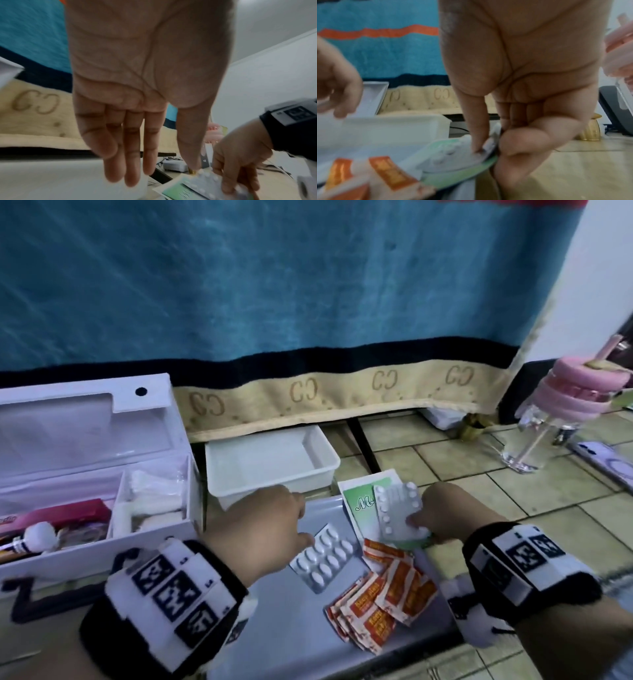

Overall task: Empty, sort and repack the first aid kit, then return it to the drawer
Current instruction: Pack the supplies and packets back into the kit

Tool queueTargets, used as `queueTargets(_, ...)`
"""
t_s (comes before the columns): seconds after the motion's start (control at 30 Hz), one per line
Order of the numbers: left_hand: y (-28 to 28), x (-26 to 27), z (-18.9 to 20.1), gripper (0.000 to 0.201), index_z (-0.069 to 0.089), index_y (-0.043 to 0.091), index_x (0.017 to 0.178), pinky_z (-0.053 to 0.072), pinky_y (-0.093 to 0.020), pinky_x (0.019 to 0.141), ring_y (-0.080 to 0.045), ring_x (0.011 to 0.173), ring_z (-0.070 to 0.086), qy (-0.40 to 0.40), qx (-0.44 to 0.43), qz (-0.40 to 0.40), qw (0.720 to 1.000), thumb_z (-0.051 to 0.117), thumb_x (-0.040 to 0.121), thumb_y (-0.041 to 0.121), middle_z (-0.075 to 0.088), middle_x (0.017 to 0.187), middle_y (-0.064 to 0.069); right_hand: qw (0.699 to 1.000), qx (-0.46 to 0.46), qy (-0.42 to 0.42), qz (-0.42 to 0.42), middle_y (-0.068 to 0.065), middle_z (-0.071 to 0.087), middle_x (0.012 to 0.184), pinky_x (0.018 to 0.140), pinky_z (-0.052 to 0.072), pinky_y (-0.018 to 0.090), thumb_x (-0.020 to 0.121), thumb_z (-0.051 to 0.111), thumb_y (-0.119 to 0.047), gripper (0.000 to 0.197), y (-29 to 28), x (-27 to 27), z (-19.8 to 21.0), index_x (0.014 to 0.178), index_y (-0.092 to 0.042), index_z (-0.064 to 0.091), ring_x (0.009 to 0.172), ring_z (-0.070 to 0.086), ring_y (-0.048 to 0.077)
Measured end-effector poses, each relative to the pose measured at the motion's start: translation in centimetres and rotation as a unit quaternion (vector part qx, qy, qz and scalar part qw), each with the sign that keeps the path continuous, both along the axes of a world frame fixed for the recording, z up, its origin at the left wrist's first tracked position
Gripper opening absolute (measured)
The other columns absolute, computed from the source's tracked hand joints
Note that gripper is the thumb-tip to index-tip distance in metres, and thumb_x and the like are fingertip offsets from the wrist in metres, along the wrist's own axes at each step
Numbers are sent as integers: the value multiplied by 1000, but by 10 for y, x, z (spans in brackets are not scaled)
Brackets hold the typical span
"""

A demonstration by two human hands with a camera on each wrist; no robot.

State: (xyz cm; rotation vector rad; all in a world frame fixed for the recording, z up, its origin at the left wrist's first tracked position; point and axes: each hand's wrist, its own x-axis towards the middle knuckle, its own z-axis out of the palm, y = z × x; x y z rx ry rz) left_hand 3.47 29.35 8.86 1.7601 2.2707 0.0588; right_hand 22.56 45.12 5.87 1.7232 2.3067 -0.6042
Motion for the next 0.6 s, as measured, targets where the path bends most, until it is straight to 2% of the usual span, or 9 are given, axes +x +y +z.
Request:
queueTargets(0.07,10,12,-4,43,52,19,122,46,-30,88,-20,105,55,24,-40,-33,998,56,87,44,56,118,-1,999,-21,36,-17,6,62,76,55,54,22,84,63,-19,25,4,2,2,63,-15,48,65,61,21)
queueTargets(0.1,15,18,-6,43,51,17,123,45,-28,85,-21,105,56,36,-62,-46,996,55,88,42,57,119,-3,999,-13,42,-25,8,62,73,54,55,24,83,63,-18,24,4,3,4,63,-14,49,61,61,20)
queueTargets(0.17,24,29,-11,43,50,14,122,40,-26,78,-23,105,57,33,-107,-58,992,55,88,40,58,118,-6,998,27,46,-21,5,56,60,49,46,24,79,63,-18,27,5,6,5,57,-12,49,59,59,22)
queueTargets(0.23,30,36,-18,41,50,12,119,39,-25,74,-24,103,58,25,-132,-58,989,60,86,35,59,115,-7,997,56,53,-18,4,51,55,50,39,25,76,64,-20,29,5,7,6,54,-10,47,62,58,26)
queueTargets(0.3,33,40,-22,39,54,11,116,40,-22,66,-21,95,62,6,-143,-52,988,66,81,21,61,112,-5,996,51,74,-16,8,55,58,55,43,27,76,65,-20,26,5,7,11,59,-5,52,66,63,30)
queueTargets(0.37,33,41,-22,42,56,12,116,40,-15,58,-12,79,61,-6,-158,-50,986,70,77,11,65,110,-2,994,40,103,-15,16,65,65,56,47,30,78,65,-18,23,5,6,19,71,4,61,67,67,32)
queueTargets(0.43,32,39,-19,52,50,9,121,40,-21,63,-16,85,60,21,-154,-51,986,74,75,14,62,114,-4,990,45,137,-10,21,68,71,56,48,30,78,66,-17,24,4,4,28,79,7,63,67,68,32)
queueTargets(0.5,29,34,-23,51,45,6,122,39,-26,65,-23,95,59,25,-138,-38,989,70,79,17,58,114,-7,987,51,153,1,17,67,62,50,44,26,79,66,-18,20,1,2,37,76,2,64,54,65,25)
queueTargets(0.6,19,24,-27,28,47,7,117,42,-27,66,-24,88,56,-19,-98,1,995,53,90,13,59,107,-10,984,44,171,16,0,57,37,44,36,20,78,67,-20,18,-7,-6,46,66,-10,60,32,53,8)
